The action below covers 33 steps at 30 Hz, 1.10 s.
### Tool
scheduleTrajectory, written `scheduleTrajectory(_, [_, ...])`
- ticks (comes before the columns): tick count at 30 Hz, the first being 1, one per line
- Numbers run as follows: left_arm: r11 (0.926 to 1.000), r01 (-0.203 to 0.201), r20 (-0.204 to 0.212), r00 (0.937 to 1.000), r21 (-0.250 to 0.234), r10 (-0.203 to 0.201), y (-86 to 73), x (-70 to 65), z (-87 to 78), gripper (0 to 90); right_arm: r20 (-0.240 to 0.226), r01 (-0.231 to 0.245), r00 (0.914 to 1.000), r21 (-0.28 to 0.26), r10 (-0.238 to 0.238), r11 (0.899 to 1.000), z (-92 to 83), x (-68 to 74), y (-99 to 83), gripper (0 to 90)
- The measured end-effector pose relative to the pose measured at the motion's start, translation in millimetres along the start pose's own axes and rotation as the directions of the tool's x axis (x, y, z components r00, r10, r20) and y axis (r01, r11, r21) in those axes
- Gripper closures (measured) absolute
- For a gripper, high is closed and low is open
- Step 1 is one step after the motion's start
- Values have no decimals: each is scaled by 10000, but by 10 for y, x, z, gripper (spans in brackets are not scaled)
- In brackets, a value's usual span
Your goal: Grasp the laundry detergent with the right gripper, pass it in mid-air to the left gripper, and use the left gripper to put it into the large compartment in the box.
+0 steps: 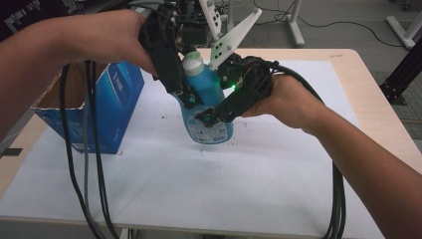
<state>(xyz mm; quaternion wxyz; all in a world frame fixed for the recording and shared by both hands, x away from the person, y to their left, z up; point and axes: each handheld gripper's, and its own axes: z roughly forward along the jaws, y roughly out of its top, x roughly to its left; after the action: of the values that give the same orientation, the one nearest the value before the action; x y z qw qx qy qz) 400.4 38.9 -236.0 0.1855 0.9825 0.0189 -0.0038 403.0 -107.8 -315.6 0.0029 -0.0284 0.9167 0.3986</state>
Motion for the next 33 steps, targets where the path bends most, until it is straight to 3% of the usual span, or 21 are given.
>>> scheduleTrajectory(9, [9998, -197, 75, 9998, -73, 197, 4, -13, -4, 374, -54, -44, 10000, 15, 44, 10000, 3, -3, -3, 468])
scheduleTrajectory(20, [9997, -250, 38, 9997, -76, 251, 30, -53, -19, 381, -162, 141, 9998, -180, -144, 9997, 5, 3, -8, 450])
scheduleTrajectory(22, [9999, -173, 154, 9997, 2, 173, 48, -60, -31, 381, -309, 127, 9994, -177, -133, 9998, 7, 6, -1, 380])
scheduleTrajectory(24, [9999, -99, 204, 9997, 78, 97, 62, -69, -48, 381, -17, -48, 10000, -252, 47, 9997, 7, 10, -1, 212])
scheduleTrajectory(26, [9999, -9, 208, 9998, 142, 6, 69, -73, -71, 381, -150, -155, 9998, -314, 151, 9994, -12, 6, -10, 208])
scheduleTrajectory(28, [9998, -31, 114, 9999, 185, 29, 69, -85, -104, 381, 31, 13, 10000, -279, -12, 9996, -34, 25, -26, 107])
scheduleTrajectory(33, [9996, 182, -67, 9998, 194, -180, 60, -96, -217, 380, 186, -272, 9994, -319, 278, 9991, -139, 25, -79, 108])
